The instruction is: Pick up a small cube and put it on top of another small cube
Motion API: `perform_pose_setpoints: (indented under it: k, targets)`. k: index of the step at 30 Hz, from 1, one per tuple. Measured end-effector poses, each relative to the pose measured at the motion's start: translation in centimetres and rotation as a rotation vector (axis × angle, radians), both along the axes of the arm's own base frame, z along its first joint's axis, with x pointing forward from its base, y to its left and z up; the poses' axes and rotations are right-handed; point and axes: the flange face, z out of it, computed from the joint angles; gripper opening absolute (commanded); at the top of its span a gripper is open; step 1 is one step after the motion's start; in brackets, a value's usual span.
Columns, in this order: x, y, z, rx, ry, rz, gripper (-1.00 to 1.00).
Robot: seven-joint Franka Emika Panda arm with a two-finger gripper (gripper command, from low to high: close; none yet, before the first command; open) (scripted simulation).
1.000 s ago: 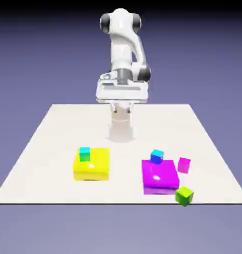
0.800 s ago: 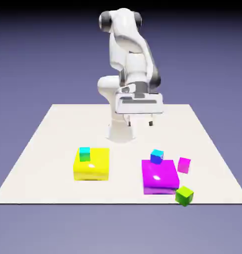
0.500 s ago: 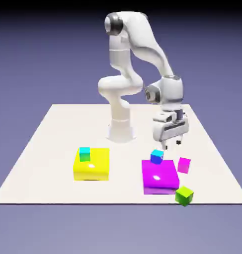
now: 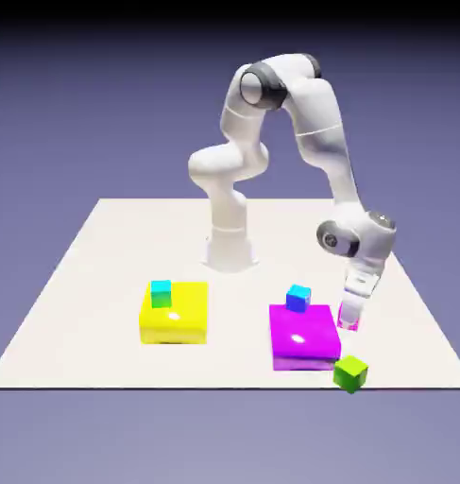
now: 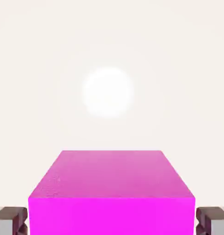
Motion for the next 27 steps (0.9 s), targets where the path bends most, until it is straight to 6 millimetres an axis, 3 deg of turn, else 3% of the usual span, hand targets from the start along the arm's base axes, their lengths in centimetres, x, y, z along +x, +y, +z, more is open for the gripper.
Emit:
perform_pose_setpoints:
  k: [4,11,19,21,24,25,27]
  targets:
    - [0.2,0.5,5.6,0.000,0.001,0.001,-1.00]
    - [10.4,0.1,7.9,0.006,0.003,0.014,-1.00]
    - [21.6,-3.8,10.9,0.002,0.002,0.022,-1.00]
    - [22.0,-3.9,11.0,0.001,0.002,0.022,-1.00]
    - [21.7,-4.6,4.4,0.001,0.002,0.022,-1.00]
    - [21.7,-4.6,4.1,0.001,0.002,0.022,1.00]
    - [21.7,-4.6,4.1,0.000,0.000,0.023,1.00]
